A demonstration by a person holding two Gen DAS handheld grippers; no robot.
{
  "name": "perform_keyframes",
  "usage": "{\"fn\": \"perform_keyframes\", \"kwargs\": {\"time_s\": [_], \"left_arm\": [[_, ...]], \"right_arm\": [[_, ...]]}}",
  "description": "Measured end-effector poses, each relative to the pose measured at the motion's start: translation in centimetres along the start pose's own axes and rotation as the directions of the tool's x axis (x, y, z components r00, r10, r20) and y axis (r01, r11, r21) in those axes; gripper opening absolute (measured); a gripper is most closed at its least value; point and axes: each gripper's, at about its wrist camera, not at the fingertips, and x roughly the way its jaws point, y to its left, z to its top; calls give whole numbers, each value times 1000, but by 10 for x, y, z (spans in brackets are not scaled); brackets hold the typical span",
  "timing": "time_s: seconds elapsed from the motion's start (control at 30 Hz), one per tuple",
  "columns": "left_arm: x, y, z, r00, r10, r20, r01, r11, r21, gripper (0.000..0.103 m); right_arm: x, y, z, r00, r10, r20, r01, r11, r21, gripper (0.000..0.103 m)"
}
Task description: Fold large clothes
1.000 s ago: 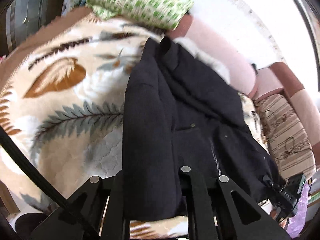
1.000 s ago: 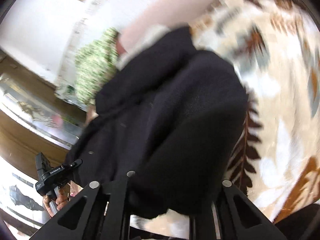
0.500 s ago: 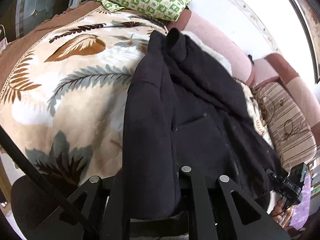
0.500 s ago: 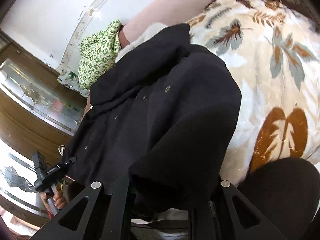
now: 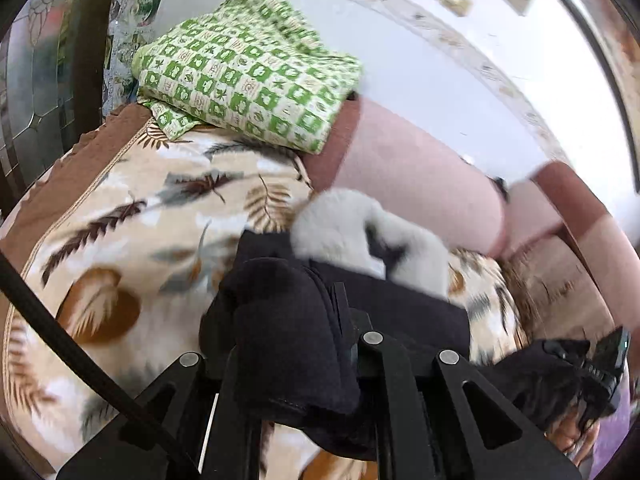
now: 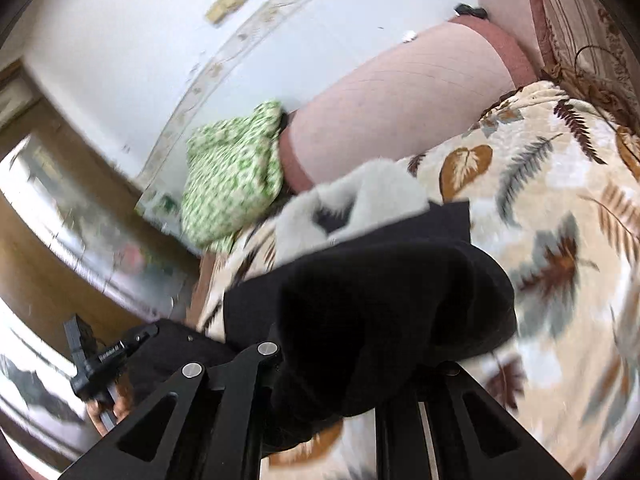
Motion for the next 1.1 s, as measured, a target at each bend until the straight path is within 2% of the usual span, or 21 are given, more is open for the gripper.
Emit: {"fn": "perform_keyframes", "kwargs": {"time_s": [0.13,0.3,0.4,0.5,0.57,0.63,0.67,0.7,0.73,0.77,0.83,0.93,1.0,1.07,1.1], "left_arm": [[77,7,37,996,50,-78,-56,996,-70,14],[179,22,39,970,146,-196,-163,984,-76,18],[209,30,37,968,141,-210,-164,982,-98,20],[225,30,35,964,152,-220,-177,979,-102,22],[226,29,38,961,132,-241,-161,981,-105,28],[216,30,46,970,50,-239,-83,988,-129,52],[203,31,50,978,-7,-208,-27,987,-158,57],[192,31,53,984,-37,-176,5,984,-180,67],[181,32,56,988,-60,-141,31,979,-201,75],[166,32,59,992,-78,-100,54,974,-219,77],[145,28,62,996,-69,-62,55,976,-210,77],[113,15,60,1000,8,-31,-12,991,-134,78],[93,8,53,998,61,-6,-61,994,-88,78],[71,4,34,995,92,27,-91,995,-45,78],[64,7,26,993,108,38,-106,994,-33,80]], "right_arm": [[57,-18,41,996,-79,-41,83,993,88,14],[145,-65,59,969,-175,-176,207,961,181,16],[176,-93,57,970,-150,-189,197,945,262,18],[186,-108,56,979,-109,-172,159,936,314,22],[184,-110,56,982,-88,-167,138,938,317,24],[177,-109,57,985,-66,-161,115,942,315,27],[171,-108,59,987,-49,-155,96,946,311,32],[166,-106,61,988,-35,-148,80,947,310,38],[156,-103,64,993,-18,-118,53,951,306,62],[146,-101,67,996,-41,-80,63,951,301,79],[132,-96,73,997,-69,-34,76,954,289,95],[105,-79,79,991,-132,20,123,963,240,96],[79,-55,76,979,-183,88,169,974,148,96],[65,-30,69,969,-215,120,211,976,50,96],[59,-9,58,965,-231,124,237,971,-37,96]]}}
